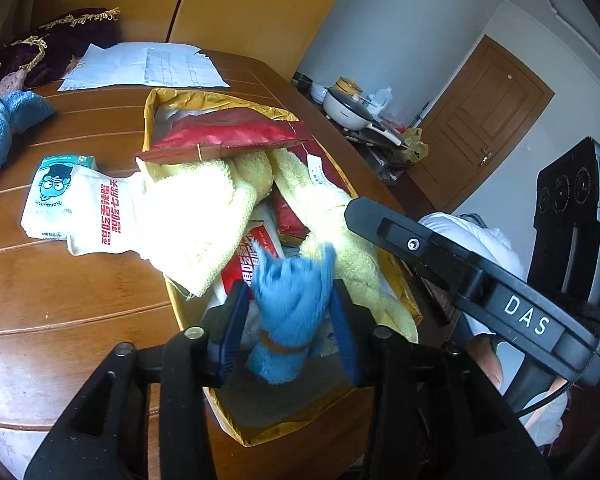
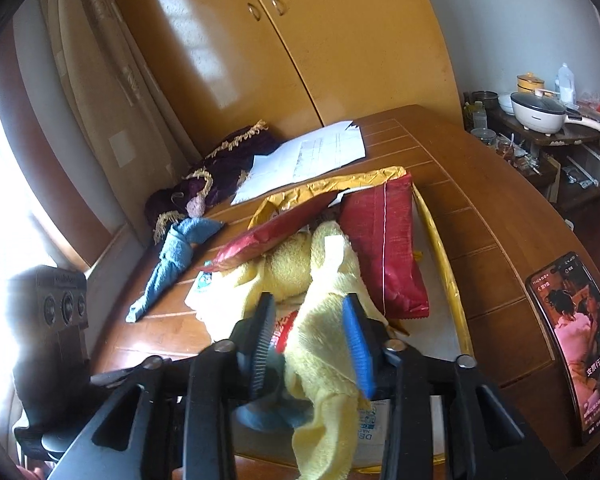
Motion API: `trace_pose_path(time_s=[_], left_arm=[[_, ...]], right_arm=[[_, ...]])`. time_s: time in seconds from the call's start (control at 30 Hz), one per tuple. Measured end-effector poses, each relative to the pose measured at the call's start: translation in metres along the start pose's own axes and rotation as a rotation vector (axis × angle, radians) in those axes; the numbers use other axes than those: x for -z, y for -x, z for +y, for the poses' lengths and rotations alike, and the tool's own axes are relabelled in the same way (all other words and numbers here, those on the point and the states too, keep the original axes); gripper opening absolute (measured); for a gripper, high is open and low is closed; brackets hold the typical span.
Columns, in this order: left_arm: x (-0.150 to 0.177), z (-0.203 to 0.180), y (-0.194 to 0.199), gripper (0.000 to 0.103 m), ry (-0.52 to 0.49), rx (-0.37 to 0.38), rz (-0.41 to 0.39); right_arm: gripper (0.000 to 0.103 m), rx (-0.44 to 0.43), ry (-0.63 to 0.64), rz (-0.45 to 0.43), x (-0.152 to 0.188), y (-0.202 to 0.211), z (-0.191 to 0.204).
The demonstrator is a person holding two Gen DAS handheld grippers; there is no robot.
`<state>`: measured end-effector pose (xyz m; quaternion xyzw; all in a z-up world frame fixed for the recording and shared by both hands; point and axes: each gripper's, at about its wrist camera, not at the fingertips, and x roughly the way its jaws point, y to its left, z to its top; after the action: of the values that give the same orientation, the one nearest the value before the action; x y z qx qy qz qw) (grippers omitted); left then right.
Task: Organize soft objects
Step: 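Lower both towels into the tray and open both grippers, then move both grippers toward the white-red packet and cartoon wipe pack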
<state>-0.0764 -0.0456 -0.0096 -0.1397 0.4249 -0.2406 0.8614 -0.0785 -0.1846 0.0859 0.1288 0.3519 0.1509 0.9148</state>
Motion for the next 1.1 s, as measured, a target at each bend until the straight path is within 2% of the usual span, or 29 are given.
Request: trace_pose_path(time_s=[0.07, 0.23, 0.33, 0.4, 0.53, 0.67, 0.77, 0.9, 0.97, 1.1], left_arm=[[0.000, 0.001, 0.005, 0.057, 0.008, 0.019, -0.025], [-0.002, 0.007, 0.031, 0.061, 0.026, 0.063, -0.129], [-0.006, 0.022, 0.055, 0.067, 0.058, 0.048, -0.223], [-0.010, 0.037, 0.070, 0.070, 0.104, 0.008, -0.280], [-0.018, 0.074, 0.087, 0.070, 0.177, -0.061, -0.325], [-0.017, 0.108, 0.097, 0.070, 0.244, -0.187, -0.374], [-0.016, 0.134, 0.102, 0.070, 0.299, -0.245, -0.387], [-0.013, 0.161, 0.110, 0.069, 0.371, -0.263, -0.393], [-0.010, 0.170, 0.115, 0.069, 0.393, -0.269, -0.395], [-0.006, 0.179, 0.124, 0.070, 0.406, -0.298, -0.416]], right_arm=[[0.062, -0.003, -0.019, -0.033, -0.003, 0.006, 0.000], [0.068, -0.056, -0.035, -0.074, -0.010, 0.015, 0.007], [0.068, -0.082, -0.010, -0.083, -0.012, 0.015, 0.020], [0.068, -0.093, 0.016, -0.081, -0.013, 0.013, 0.031], [0.068, -0.128, 0.054, -0.073, -0.015, 0.008, 0.054], [0.068, -0.169, 0.103, -0.064, -0.017, 0.002, 0.079], [0.068, -0.226, 0.152, -0.028, -0.017, -0.009, 0.101], [0.067, -0.277, 0.177, 0.094, -0.018, -0.049, 0.123], [0.067, -0.252, 0.179, 0.167, -0.019, -0.074, 0.133], [0.066, -0.199, 0.192, 0.250, -0.022, -0.117, 0.149]])
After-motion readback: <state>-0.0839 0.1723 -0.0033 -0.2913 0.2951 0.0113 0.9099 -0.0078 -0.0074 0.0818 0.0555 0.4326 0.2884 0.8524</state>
